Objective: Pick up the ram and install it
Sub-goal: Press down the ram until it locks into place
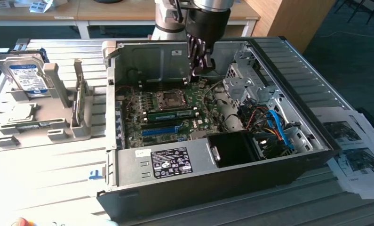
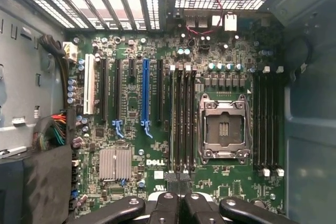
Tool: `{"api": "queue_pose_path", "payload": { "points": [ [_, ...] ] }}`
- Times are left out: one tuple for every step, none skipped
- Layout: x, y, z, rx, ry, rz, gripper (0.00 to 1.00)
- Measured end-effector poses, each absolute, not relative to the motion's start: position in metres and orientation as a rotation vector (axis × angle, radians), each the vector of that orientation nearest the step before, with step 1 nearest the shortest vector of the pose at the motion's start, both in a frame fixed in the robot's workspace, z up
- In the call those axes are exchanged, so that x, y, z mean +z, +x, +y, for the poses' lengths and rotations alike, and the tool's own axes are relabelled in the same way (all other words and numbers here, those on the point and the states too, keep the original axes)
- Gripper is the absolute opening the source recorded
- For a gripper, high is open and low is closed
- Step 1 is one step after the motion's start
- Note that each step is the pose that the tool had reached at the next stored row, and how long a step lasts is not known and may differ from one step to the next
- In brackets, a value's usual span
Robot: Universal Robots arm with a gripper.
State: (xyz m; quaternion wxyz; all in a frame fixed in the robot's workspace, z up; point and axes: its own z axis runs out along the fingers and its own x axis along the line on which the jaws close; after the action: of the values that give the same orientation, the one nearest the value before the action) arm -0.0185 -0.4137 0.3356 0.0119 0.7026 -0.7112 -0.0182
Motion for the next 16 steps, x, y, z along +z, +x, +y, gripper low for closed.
{"api": "queue_pose_path", "payload": {
  "points": [
    [0.334, -0.019, -0.414, -0.057, 2.191, -2.218, 0.1],
    [0.333, -0.019, -0.414, -0.057, 2.191, -2.218, 0.1],
    [0.331, -0.019, -0.414, -0.057, 2.191, -2.218, 0.1],
    [0.328, -0.019, -0.414, -0.056, 2.191, -2.218, 0.1],
    [0.327, -0.019, -0.414, -0.056, 2.191, -2.218, 0.1],
    [0.326, -0.019, -0.414, -0.056, 2.191, -2.218, 0.1],
    [0.324, -0.019, -0.414, -0.056, 2.191, -2.218, 0.1],
    [0.323, -0.019, -0.414, -0.056, 2.191, -2.218, 0.1],
    [0.322, -0.019, -0.414, -0.056, 2.191, -2.218, 0.1],
    [0.32, -0.019, -0.414, -0.056, 2.191, -2.218, 0.1],
    [0.319, -0.019, -0.414, -0.056, 2.191, -2.218, 0.1],
    [0.318, -0.019, -0.414, -0.056, 2.191, -2.218, 0.1],
    [0.317, -0.019, -0.414, -0.056, 2.191, -2.218, 0.1],
    [0.316, -0.019, -0.414, -0.056, 2.191, -2.218, 0.1],
    [0.315, -0.019, -0.414, -0.056, 2.191, -2.218, 0.1],
    [0.315, -0.019, -0.414, -0.056, 2.191, -2.218, 0.1]
  ]
}}
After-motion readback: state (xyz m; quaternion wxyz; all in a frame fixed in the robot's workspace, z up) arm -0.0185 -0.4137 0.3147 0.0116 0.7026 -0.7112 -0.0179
